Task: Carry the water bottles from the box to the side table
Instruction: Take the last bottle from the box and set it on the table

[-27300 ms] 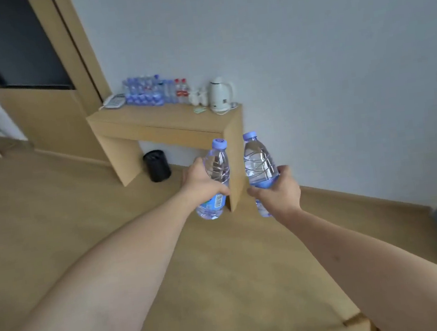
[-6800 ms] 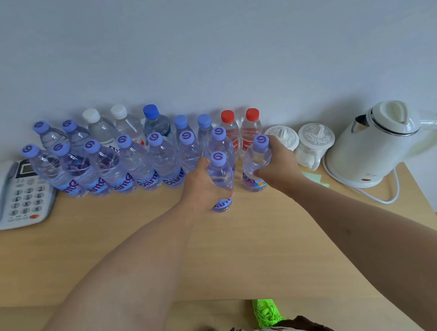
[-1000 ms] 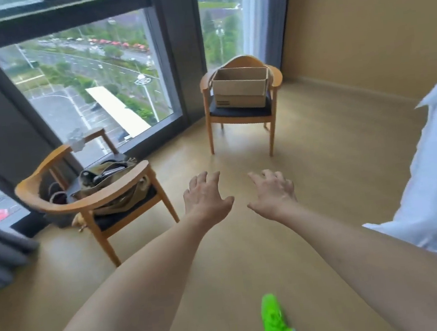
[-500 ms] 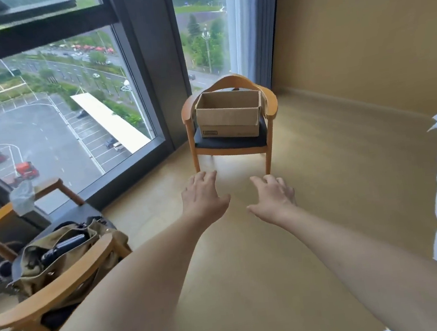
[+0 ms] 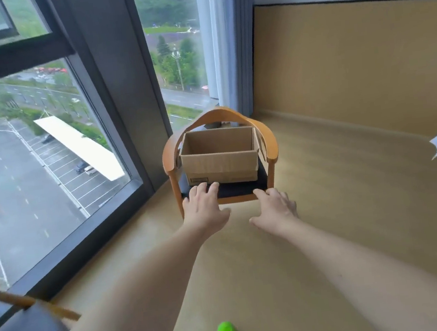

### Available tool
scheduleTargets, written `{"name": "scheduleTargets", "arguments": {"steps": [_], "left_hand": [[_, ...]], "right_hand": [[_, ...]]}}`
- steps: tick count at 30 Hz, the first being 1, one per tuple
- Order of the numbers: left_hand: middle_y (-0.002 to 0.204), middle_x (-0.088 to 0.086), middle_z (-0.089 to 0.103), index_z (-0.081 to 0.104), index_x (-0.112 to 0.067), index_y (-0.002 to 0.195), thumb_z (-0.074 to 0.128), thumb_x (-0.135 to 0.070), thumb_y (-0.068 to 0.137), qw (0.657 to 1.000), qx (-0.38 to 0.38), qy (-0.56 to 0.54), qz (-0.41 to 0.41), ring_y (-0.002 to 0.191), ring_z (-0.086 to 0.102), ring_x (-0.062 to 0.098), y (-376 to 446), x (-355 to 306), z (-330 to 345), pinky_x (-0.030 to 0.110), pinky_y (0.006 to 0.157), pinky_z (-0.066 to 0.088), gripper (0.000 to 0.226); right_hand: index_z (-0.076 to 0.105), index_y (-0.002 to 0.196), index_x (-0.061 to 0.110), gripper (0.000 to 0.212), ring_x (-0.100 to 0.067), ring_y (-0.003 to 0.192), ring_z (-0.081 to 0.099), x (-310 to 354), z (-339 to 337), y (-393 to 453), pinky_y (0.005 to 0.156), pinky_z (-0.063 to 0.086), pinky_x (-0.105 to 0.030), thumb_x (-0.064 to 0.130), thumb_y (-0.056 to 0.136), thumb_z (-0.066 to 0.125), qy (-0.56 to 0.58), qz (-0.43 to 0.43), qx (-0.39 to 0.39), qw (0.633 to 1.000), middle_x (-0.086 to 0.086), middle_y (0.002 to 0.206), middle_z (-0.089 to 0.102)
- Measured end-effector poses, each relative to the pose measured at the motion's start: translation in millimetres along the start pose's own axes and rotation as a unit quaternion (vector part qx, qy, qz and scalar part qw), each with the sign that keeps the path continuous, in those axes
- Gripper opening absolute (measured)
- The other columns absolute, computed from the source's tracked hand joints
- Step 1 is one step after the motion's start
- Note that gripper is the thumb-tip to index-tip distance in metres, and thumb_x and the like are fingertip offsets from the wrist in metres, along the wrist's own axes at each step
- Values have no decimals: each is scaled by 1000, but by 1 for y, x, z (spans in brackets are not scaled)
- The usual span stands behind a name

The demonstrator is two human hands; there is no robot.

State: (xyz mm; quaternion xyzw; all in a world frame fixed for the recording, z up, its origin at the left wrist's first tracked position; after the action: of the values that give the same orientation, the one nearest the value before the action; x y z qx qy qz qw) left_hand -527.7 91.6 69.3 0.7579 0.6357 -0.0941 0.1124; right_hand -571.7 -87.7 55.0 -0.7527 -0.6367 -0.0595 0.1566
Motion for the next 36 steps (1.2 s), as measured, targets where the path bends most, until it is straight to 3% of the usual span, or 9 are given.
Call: {"name": "scheduleTargets", "arguments": {"steps": [5,9,21,27,36], "left_hand": [[147,-1,44,39,-28,146,62,-51,82,1000,8,-5,12,138,33,26,116,27,-7,47,109,36,72],[147,0,44,39,-29,146,63,-52,81,999,29,-21,0,138,35,26,177,51,7,50,109,40,73],[155,5,36,34,-26,151,61,-49,86,994,102,-10,-22,144,27,28,378,104,79,49,115,32,74],[157,6,34,32,-25,153,60,-50,89,983,172,1,-70,145,26,28,486,131,129,47,116,32,74],[155,7,37,34,-22,152,62,-44,92,957,266,-1,-118,143,29,29,562,161,204,47,111,38,70]], "right_hand": [[36,149,31,73,-29,130,41,26,-20,104,103,40,-42,44,86,71,14,35,-20,999,-5,145,45],[36,149,30,75,-29,130,42,32,-4,160,103,40,-44,48,85,71,10,52,10,999,-6,145,45],[37,148,31,74,-29,132,40,43,32,403,103,39,-45,53,85,67,3,44,51,998,-4,145,45],[38,148,29,73,-29,131,40,26,65,526,103,39,-45,53,86,67,6,57,131,990,-4,143,46],[48,137,25,68,-31,124,44,-5,127,603,99,40,-44,54,80,68,-27,81,252,964,-7,133,50]]}}
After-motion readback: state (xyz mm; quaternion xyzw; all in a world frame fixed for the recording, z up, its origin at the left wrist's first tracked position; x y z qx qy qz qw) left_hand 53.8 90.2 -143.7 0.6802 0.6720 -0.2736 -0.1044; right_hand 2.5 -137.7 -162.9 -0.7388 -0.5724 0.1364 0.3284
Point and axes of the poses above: each hand's wrist, its own y-axis towards the middle knuckle, its own z-axis out of the palm, x = y × z, the point moved 10 cm from there along y, towards the middle knuckle
